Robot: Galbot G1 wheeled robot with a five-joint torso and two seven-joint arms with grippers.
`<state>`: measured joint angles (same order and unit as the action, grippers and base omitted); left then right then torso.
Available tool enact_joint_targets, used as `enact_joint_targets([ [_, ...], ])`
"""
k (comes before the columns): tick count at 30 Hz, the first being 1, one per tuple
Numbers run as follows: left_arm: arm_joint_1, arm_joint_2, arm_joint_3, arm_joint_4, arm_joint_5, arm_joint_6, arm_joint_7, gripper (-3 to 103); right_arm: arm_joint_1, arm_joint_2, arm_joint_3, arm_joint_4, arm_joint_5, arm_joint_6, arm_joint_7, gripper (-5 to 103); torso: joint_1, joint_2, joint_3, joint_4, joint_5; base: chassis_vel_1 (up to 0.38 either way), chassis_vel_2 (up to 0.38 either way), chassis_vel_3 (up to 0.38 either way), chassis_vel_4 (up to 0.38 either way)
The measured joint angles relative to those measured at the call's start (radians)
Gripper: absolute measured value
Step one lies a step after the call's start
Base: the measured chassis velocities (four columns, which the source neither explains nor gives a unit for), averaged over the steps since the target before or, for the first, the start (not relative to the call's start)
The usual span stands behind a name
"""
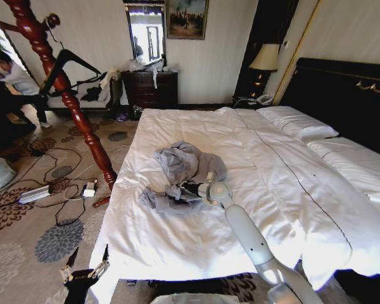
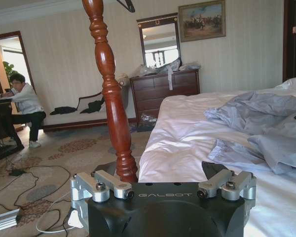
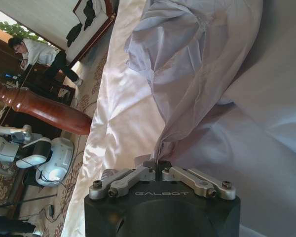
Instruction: Pick up the clothes from the bed and hang them on the clothes hanger.
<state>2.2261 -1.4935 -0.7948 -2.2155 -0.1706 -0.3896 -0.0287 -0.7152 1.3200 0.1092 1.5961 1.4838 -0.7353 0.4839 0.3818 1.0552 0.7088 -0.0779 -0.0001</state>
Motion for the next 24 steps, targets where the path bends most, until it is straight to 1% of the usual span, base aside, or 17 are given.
enact_joint_targets([
  [3,0.001,0.0,-0.001,-0.002,-0.001,0.0,-0.001,99,-0.009,-0.009,-0.004,0.027,0.001,0.0,0.006,0,0.0,0.0,0.0,0.0,0.0001,0.0,0.0,0.0,0.0],
  [6,0.003,0.001,-0.001,-0.005,-0.004,-0.001,-0.001,99,-0.016,-0.023,-0.008,0.06,0.009,0.0,0.013,0,0.0,0.0,0.0,0.0,0.0001,0.0,0.0,0.0,0.0],
  [9,0.004,0.004,-0.001,-0.005,-0.006,-0.003,-0.002,99,-0.025,-0.055,-0.015,0.124,0.027,0.0,0.033,0,0.0,0.0,0.0,0.0,0.0001,0.0,0.0,0.0,0.0],
  [10,0.004,0.004,0.0,-0.008,-0.006,-0.003,-0.003,99,-0.032,-0.077,-0.019,0.161,0.035,0.0,0.041,0,0.0,0.0,0.0,0.0,0.0001,0.0,0.0,0.0,0.0],
  [11,0.004,0.004,0.0,-0.008,-0.006,-0.003,-0.003,99,-0.032,-0.077,-0.019,0.161,0.035,0.0,0.041,0,0.0,0.0,0.0,0.0,0.0001,0.0,0.0,0.0,0.0],
  [14,-0.003,0.005,0.002,-0.014,-0.006,-0.001,-0.004,99,-0.047,-0.136,-0.027,0.232,0.043,0.0,0.056,0,0.0,0.0,0.0,-0.0002,0.0001,0.0,0.0,0.0,0.0],
  [15,-0.003,0.005,0.002,-0.014,-0.006,-0.001,-0.004,99,-0.047,-0.136,-0.027,0.232,0.043,0.0,0.056,0,0.0,0.0,0.0,-0.0002,0.0001,0.0,0.0,0.0,0.0],
  [17,-0.008,0.005,0.002,-0.02,-0.006,0.002,-0.004,99,-0.049,-0.169,-0.028,0.265,0.042,0.0,0.069,0,0.0,0.0,0.0,-0.0001,0.0001,0.0,0.0,0.0,0.0],
  [18,-0.009,0.006,0.002,-0.026,-0.007,0.003,-0.006,99,-0.048,-0.197,-0.026,0.29,0.041,0.0,0.08,0,0.0,0.0,0.0,0.0,0.0003,0.0,0.0,0.0,0.0],
  [19,-0.009,0.006,0.002,-0.026,-0.007,0.003,-0.006,99,-0.048,-0.197,-0.026,0.29,0.041,0.0,0.08,0,0.0,0.0,0.0,0.0,0.0003,0.0,0.0,0.0,0.0],
  [22,-0.008,0.01,-0.001,-0.039,-0.01,0.004,-0.009,99,-0.039,-0.263,-0.007,0.349,0.045,0.0,0.09,0,0.0,0.0,0.0,0.0,0.0,0.0,0.0,0.0,0.0],
  [24,-0.003,0.017,-0.006,-0.051,-0.015,0.006,-0.015,99,-0.037,-0.333,0.021,0.413,0.053,0.0,0.091,0,0.0,0.0,0.0,-0.0001,0.0,0.0,0.0,0.0,0.0],
])
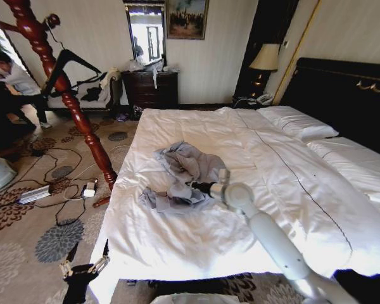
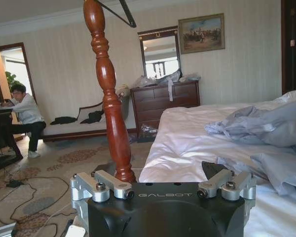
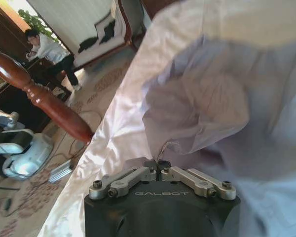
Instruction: Pick up the clothes from the bed and hang them on the clothes hanger.
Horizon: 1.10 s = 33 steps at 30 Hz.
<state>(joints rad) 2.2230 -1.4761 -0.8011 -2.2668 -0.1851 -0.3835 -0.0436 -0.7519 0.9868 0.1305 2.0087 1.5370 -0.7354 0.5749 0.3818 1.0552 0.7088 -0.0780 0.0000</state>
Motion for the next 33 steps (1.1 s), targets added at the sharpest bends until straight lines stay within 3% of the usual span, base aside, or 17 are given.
enact_joint_targets([
  [7,-0.004,0.018,-0.008,-0.02,-0.008,0.018,-0.005,99,-0.078,-0.127,0.129,0.12,0.027,0.0,-0.014,0,0.0,0.0,0.0,-0.0001,0.0002,0.0,0.0,0.0,0.0],
  [17,-0.093,0.092,-0.006,-0.054,-0.008,0.125,-0.016,99,-0.296,-0.303,0.451,0.22,0.063,0.0,-0.059,0,0.0,0.0,0.0,0.0,-0.0001,0.0,0.0,0.0,0.0],
  [20,-0.135,0.157,-0.003,-0.055,-0.025,0.167,-0.028,98,-0.371,-0.336,0.536,0.225,0.063,0.0,-0.074,0,0.0,0.0,0.0,0.0,-0.0001,0.0,0.0,0.0,0.0],
  [22,-0.188,0.24,0.006,-0.05,-0.049,0.209,-0.042,98,-0.425,-0.343,0.594,0.225,0.063,0.0,-0.078,0,0.0,0.0,0.0,0.0001,0.0,0.0,0.0,0.0,0.0],
  [24,-0.204,0.266,0.01,-0.043,-0.057,0.221,-0.048,98,-0.439,-0.342,0.607,0.225,0.063,0.0,-0.078,0,0.0,0.0,0.0,0.0,0.0001,0.0,0.0,0.0,0.0],
  [28,-0.309,0.419,0.055,0.011,-0.123,0.286,-0.08,97,-0.481,-0.333,0.646,0.229,0.066,0.0,-0.076,0,0.0,0.0,0.0,0.0002,-0.0002,0.0,0.0,0.0,0.0],
  [30,-0.326,0.44,0.062,0.022,-0.139,0.294,-0.083,97,-0.485,-0.333,0.65,0.23,0.066,0.0,-0.075,0,0.0,0.0,0.0,0.0003,-0.0001,0.0,0.0,0.0,0.0],
  [33,-0.438,0.576,0.117,0.093,-0.228,0.319,-0.087,97,-0.497,-0.334,0.665,0.233,0.075,0.0,-0.069,0,0.0,0.0,0.0,0.0003,-0.0006,0.0,0.0,0.0,0.0],
])
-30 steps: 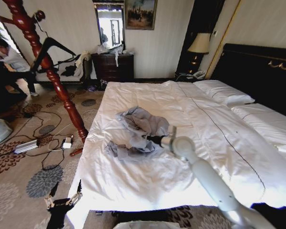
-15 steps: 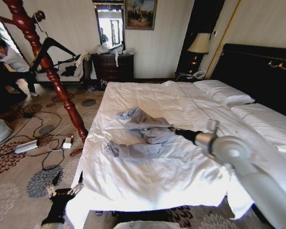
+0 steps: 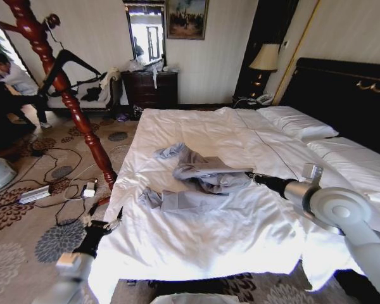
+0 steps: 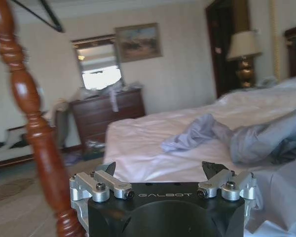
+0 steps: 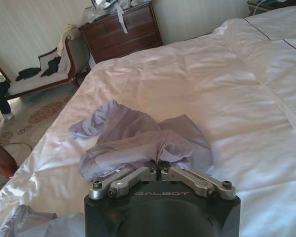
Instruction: Pick up the clothes from the bed and hang them on the clothes hanger.
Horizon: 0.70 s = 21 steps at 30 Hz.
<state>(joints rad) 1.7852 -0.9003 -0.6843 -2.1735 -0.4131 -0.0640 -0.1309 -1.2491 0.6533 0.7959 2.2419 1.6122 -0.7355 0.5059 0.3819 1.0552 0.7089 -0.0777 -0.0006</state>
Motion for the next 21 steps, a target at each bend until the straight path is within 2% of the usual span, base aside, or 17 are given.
enact_joint_targets([
  [1,-0.034,0.041,0.02,0.021,-0.021,0.002,0.001,97,-0.001,-0.001,0.003,0.0,0.004,0.0,0.001,0,0.0,0.0,0.0,0.0,0.0003,0.0,0.0,0.0,0.0],
  [2,-0.034,0.041,0.02,0.021,-0.021,0.002,0.001,97,-0.001,-0.001,0.003,0.0,0.004,0.0,0.001,0,0.0,0.0,0.0,0.0,0.0003,0.0,0.0,0.0,0.0],
  [3,-0.094,0.105,0.058,0.055,-0.05,0.002,0.01,100,-0.001,-0.005,0.007,0.0,0.012,0.0,0.007,0,0.0,0.0,0.0,-0.0002,0.0004,0.0,0.0,0.0,0.0],
  [5,-0.224,0.219,0.164,0.125,-0.105,-0.006,0.038,97,-0.002,-0.012,0.018,-0.002,0.029,0.0,0.016,0,0.0,0.0,0.0,-0.0007,0.0004,0.0,0.0,0.0,0.0],
  [6,-0.28,0.247,0.208,0.152,-0.123,-0.01,0.048,97,-0.004,-0.014,0.024,-0.003,0.036,0.0,0.018,0,0.0,0.0,0.0,-0.0002,0.0005,0.0,0.0,0.0,0.0],
  [8,-0.317,0.26,0.239,0.169,-0.136,-0.013,0.052,97,-0.006,-0.015,0.029,-0.003,0.04,0.0,0.018,0,0.0,0.0,0.0,-0.0002,0.0006,0.0,0.0,0.0,0.0],
  [9,-0.406,0.282,0.322,0.212,-0.173,-0.016,0.065,97,-0.015,-0.017,0.04,-0.003,0.047,0.0,0.02,0,0.0,0.0,0.0,-0.0001,0.0007,0.0,0.0,0.0,0.0],
  [11,-0.573,0.292,0.458,0.275,-0.235,-0.011,0.073,97,-0.033,-0.021,0.061,-0.001,0.054,0.0,0.02,0,0.0,0.0,0.0,0.0002,0.0002,0.0,0.0,0.0,0.0],
  [12,-0.573,0.292,0.458,0.275,-0.235,-0.011,0.073,97,-0.033,-0.021,0.061,-0.001,0.054,0.0,0.02,0,0.0,0.0,0.0,0.0002,0.0002,0.0,0.0,0.0,0.0],
  [14,-0.72,0.285,0.593,0.341,-0.295,-0.005,0.085,96,-0.053,-0.025,0.08,0.002,0.059,0.0,0.019,0,0.0,0.0,0.0,-0.0008,0.001,0.0,0.0,0.0,0.0],
  [16,-0.888,0.255,0.728,0.436,-0.35,-0.002,0.105,96,-0.071,-0.031,0.102,0.007,0.062,0.0,0.018,0,0.0,0.0,0.0,-0.0002,0.0002,0.0,0.0,0.0,0.0],
  [18,-1.018,0.211,0.834,0.523,-0.393,-0.007,0.126,93,-0.086,-0.031,0.117,0.01,0.07,0.0,0.018,0,0.0,0.0,0.0,-0.0002,0.0011,0.0,0.0,0.0,0.0],
  [19,-1.018,0.211,0.834,0.523,-0.393,-0.007,0.126,93,-0.086,-0.031,0.117,0.01,0.07,0.0,0.018,0,0.0,0.0,0.0,-0.0002,0.0011,0.0,0.0,0.0,0.0],
  [21,-1.142,0.148,0.94,0.615,-0.468,-0.008,0.16,96,-0.101,-0.031,0.135,0.014,0.073,0.0,0.018,0,0.0,0.0,0.0,-0.0003,0.0003,0.0,0.0,0.0,0.0],
])
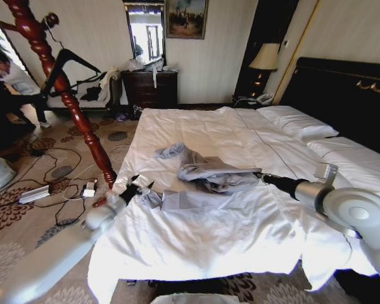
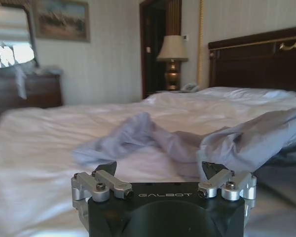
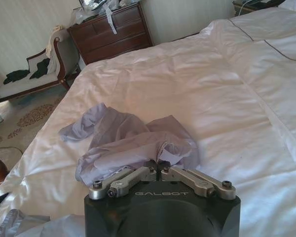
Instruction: Pick up the clothes from the bed and hang them on the clothes hanger.
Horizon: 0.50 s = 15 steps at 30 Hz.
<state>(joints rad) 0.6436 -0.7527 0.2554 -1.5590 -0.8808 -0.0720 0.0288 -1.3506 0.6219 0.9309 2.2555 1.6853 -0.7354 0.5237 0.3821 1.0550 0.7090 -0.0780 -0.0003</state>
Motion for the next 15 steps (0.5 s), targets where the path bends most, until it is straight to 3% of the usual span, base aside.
enact_joint_targets([
  [1,-0.045,-0.034,0.037,0.039,-0.034,0.0,0.018,97,-0.01,0.001,0.009,0.002,0.0,0.0,-0.001,0,0.0,0.0,0.0,0.0,0.0013,0.0,0.0,0.0,0.0],
  [4,-0.112,-0.094,0.099,0.101,-0.088,0.006,0.05,97,-0.027,0.001,0.026,0.007,0.001,0.0,-0.002,0,0.0,0.0,0.0,0.0,-0.0003,0.0,0.0,0.0,0.0],
  [8,-0.217,-0.191,0.181,0.202,-0.18,0.033,0.087,97,-0.049,-0.006,0.048,0.014,0.003,0.0,-0.004,0,0.0,0.0,0.0,-0.0002,0.0005,0.0,0.0,0.0,0.0],
  [15,-0.289,-0.264,0.242,0.323,-0.221,0.062,0.1,97,-0.048,-0.016,0.048,0.014,0.004,0.0,-0.007,0,0.0,0.0,0.0,0.0004,0.0005,0.0,0.0,0.0,0.0],
])
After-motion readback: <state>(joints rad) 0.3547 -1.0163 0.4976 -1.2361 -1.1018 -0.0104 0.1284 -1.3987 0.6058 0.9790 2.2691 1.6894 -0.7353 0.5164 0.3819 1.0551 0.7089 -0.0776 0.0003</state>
